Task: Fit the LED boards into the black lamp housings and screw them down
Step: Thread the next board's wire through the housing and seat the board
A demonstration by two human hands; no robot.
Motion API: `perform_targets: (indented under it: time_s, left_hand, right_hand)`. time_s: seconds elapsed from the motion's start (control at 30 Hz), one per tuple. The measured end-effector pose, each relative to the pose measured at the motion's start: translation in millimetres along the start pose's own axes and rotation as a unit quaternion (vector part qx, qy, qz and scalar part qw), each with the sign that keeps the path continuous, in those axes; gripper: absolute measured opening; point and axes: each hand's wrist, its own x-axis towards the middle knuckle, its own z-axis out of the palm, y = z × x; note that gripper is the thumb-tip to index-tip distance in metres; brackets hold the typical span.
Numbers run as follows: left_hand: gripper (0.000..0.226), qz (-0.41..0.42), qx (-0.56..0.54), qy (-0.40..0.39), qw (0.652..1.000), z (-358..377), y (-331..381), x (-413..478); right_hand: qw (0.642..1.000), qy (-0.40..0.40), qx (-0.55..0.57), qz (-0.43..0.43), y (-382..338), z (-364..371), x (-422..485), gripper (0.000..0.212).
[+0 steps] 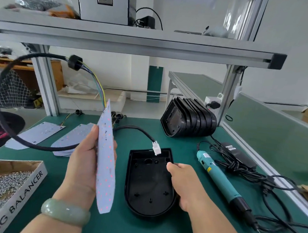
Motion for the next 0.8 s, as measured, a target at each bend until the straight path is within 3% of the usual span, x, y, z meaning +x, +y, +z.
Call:
perform_targets:
  time_s: [0.1,0.23,0.47,0.8]
  left_hand:
    - [0.055,-0.023,-0.072,0.024,0.997,7.1,-2.1,-4.6]
    - [0.049,-0.071,-0.075,0.068,0.992,2.3,-4.2,-2.0]
    - [0.025,-0.122,0.01,0.062,0.991,-2.3,-8.4,-0.9]
    - [0.046,-0.194,0.024,0.028,0.98,4.8,-9.3,-4.3]
  right_hand:
    - [0.999,0.016,0.037,0.003,-1.5,-3.8,1.3,0.009]
    - [0.997,0.033,0.076,-0.006,-1.2,-9.6,4.6,0.04]
    - [0.983,0.046,0.174,-0.041,-5.1,-13.4,4.0,0.025]
    - [0.969,0.083,0.211,-0.101,-7.5,-17.0,4.4,0.019]
